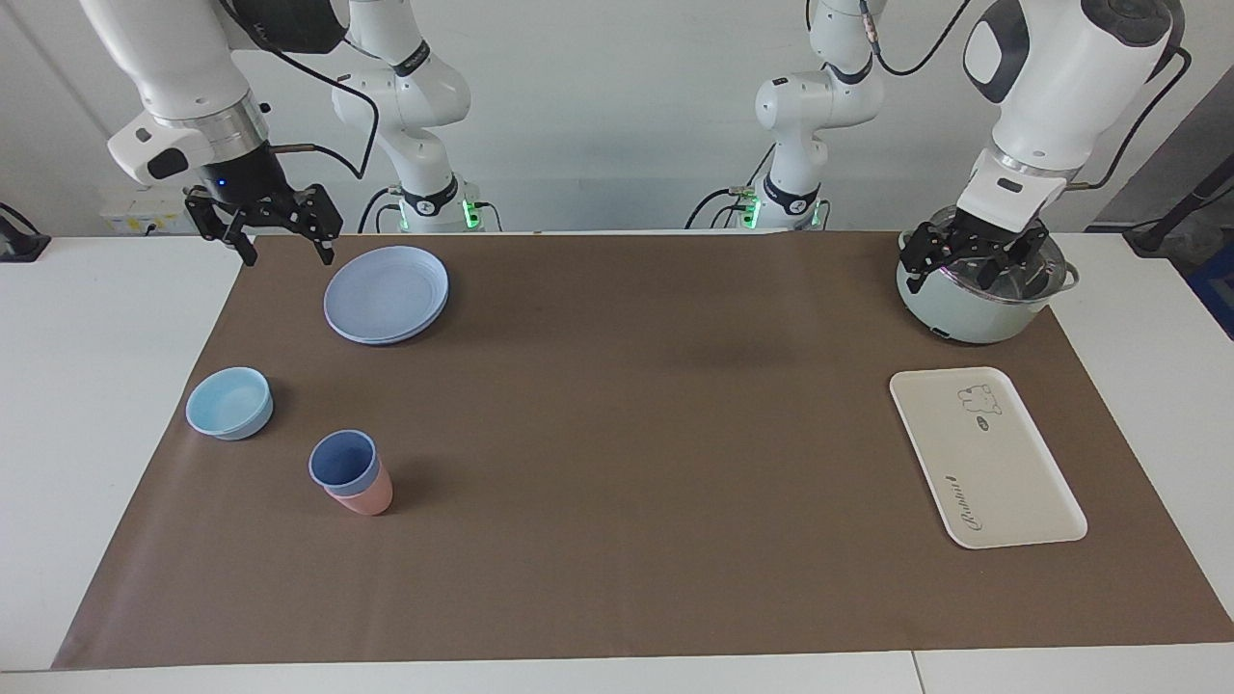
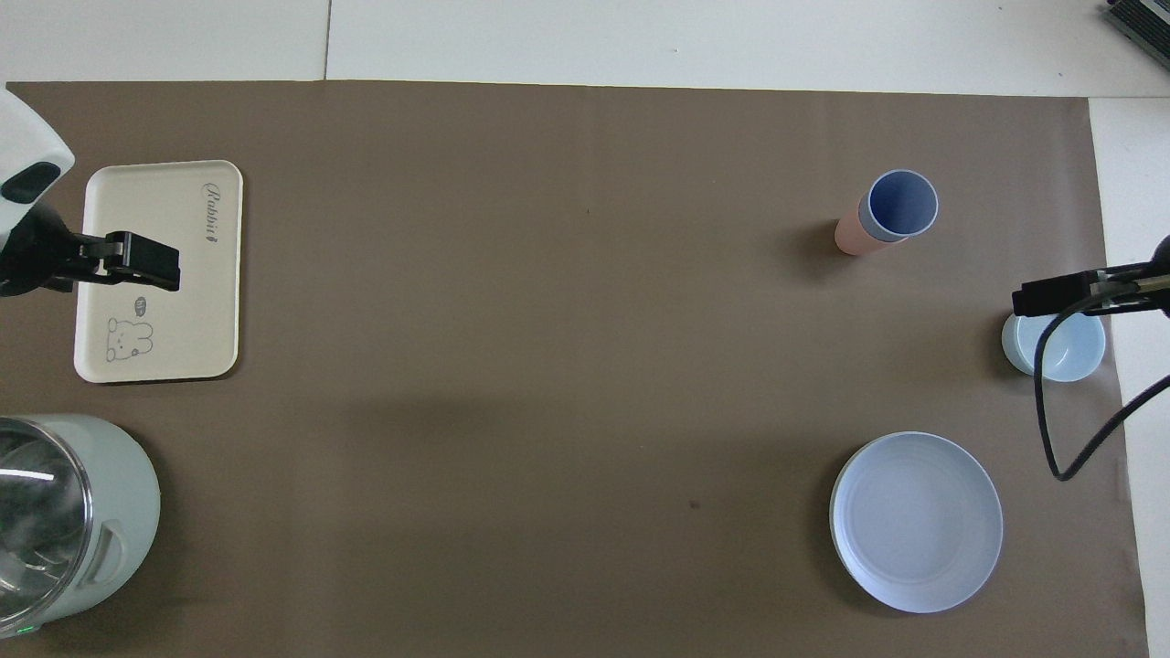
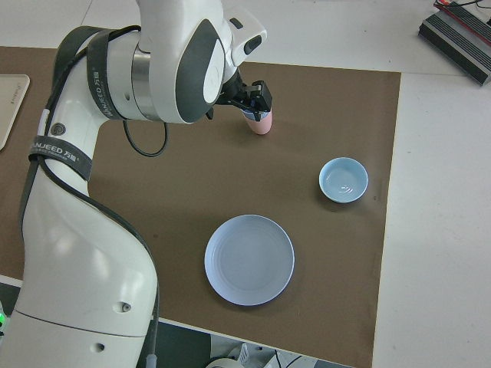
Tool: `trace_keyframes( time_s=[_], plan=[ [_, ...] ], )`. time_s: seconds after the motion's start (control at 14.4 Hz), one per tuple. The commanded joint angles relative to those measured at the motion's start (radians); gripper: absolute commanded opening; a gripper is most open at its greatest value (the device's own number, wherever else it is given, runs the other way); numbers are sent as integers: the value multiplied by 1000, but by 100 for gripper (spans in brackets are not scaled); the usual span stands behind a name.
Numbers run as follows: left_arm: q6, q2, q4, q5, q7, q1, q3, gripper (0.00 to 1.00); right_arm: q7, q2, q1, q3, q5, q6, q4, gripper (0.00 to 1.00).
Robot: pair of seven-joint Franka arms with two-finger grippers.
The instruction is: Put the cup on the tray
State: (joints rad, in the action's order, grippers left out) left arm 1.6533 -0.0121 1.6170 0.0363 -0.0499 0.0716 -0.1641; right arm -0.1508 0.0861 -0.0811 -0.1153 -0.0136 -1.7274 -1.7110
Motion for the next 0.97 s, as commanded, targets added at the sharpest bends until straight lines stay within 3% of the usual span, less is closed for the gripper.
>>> trace_keyframes(
  time_s=[0.0, 0.21, 0.42, 0.9],
  plan=[
    [-4, 26, 24, -15, 5, 7, 1, 100, -215, -2, 66, 5, -69, -133, -74, 100],
    [-4, 26, 26, -15, 5, 5, 1, 100, -482, -20, 115, 5, -155, -250, -151, 100],
    [-4, 26, 26, -15, 5, 5, 1, 100, -780, -83, 175, 3, -334, -345, -171, 100],
    [-3, 26, 26, -15, 4, 5, 1, 100, -1268, -233, 267, 3, -767, -402, -193, 100]
  ],
)
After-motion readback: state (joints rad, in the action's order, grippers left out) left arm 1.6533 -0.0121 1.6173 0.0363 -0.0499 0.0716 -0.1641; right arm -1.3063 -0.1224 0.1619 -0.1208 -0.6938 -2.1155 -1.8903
